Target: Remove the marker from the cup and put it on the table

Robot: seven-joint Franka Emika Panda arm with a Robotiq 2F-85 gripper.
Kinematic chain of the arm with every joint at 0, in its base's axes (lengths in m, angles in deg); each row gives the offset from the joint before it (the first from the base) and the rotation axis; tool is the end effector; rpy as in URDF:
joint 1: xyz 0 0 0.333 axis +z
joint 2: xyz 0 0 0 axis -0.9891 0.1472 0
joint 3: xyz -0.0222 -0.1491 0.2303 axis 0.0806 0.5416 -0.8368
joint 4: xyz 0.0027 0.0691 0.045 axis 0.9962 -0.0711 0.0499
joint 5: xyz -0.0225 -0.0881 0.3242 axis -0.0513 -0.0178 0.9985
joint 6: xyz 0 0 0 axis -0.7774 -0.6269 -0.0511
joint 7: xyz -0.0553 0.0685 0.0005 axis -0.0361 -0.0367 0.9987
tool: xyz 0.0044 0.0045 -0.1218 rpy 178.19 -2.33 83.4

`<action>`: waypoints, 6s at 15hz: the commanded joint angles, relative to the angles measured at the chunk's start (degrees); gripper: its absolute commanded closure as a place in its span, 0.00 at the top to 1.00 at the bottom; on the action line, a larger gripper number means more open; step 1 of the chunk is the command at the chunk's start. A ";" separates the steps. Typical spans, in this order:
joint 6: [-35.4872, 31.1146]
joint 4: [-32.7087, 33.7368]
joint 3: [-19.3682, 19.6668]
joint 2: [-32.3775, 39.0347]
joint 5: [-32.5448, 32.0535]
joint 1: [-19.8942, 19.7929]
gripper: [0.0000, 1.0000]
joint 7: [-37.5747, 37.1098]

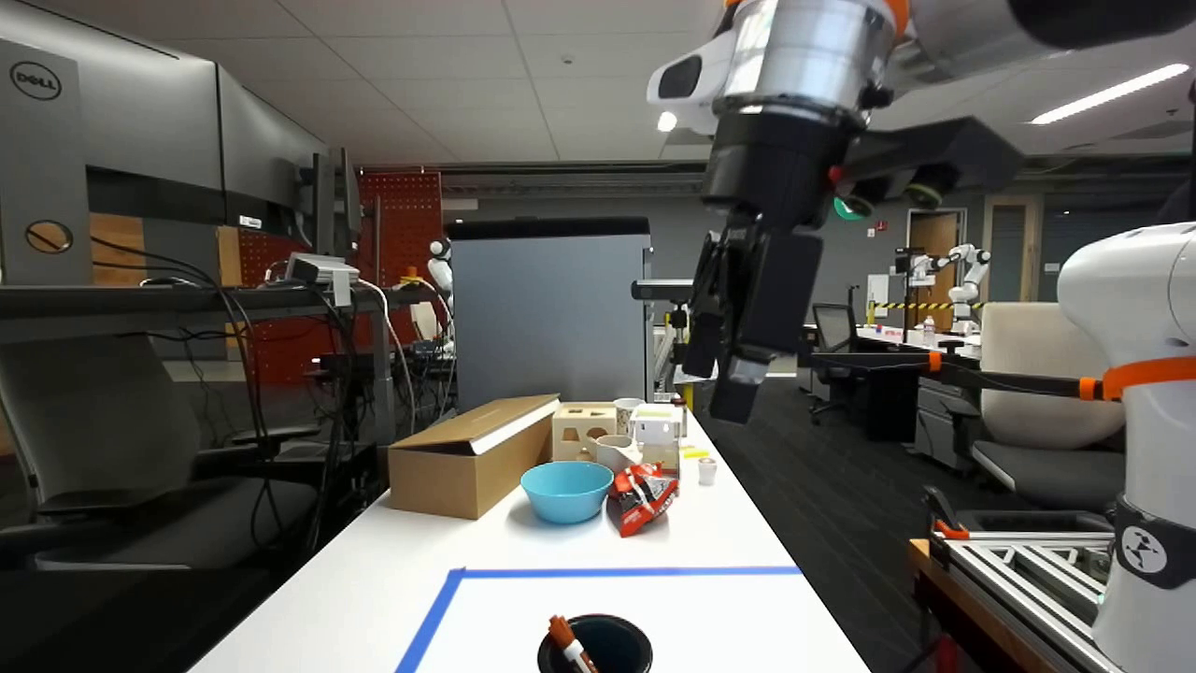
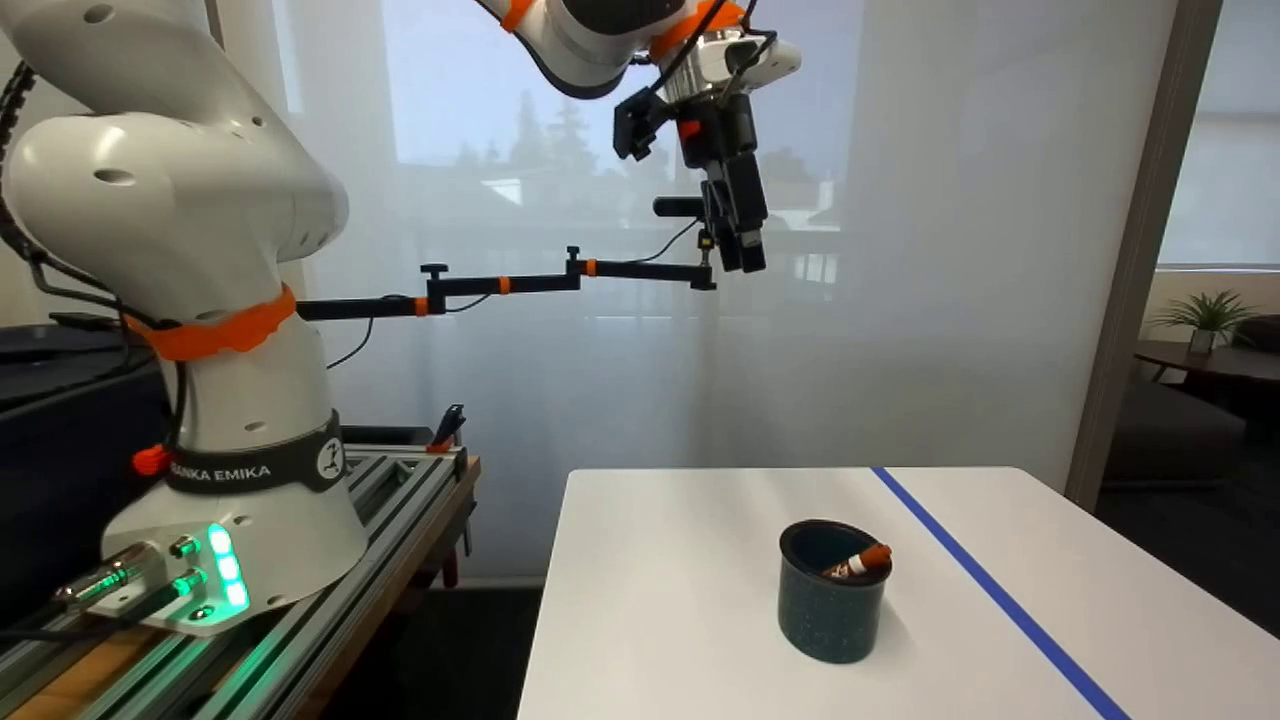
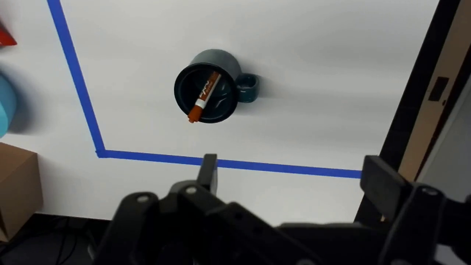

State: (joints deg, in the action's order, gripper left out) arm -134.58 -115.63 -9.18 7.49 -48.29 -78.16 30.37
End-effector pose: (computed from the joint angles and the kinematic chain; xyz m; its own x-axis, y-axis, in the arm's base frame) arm 0.3743 0.1172 0.4133 0.9589 0.1074 0.2627 0.0775 -0.9895 0.1216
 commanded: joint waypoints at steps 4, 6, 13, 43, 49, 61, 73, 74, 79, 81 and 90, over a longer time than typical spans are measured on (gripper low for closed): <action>-12.67 -1.85 0.30 8.73 -6.02 -5.72 1.00 -8.96; -15.02 -1.92 0.69 11.40 -7.74 -7.00 1.00 -10.92; -21.44 -0.61 4.27 20.32 -13.26 -8.92 1.00 -14.33; -30.54 13.38 15.70 47.09 -31.48 -1.26 0.47 -31.61; -31.02 13.92 18.05 48.76 -31.21 0.72 0.44 -32.61; -32.01 14.17 21.19 49.13 -30.27 4.81 0.05 -33.16; -20.54 11.30 20.55 32.44 -29.30 11.20 0.05 -35.75; -20.06 11.28 19.71 32.11 -28.93 11.65 0.05 -35.56; -21.96 12.10 15.57 36.79 -27.67 14.02 0.05 -34.94; -22.85 12.84 14.87 39.82 -28.34 14.33 0.05 -34.95; -28.57 18.85 14.19 55.82 -28.74 12.96 0.05 -31.41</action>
State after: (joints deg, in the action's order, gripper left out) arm -161.35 -100.41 5.61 58.50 -77.00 -64.58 -2.88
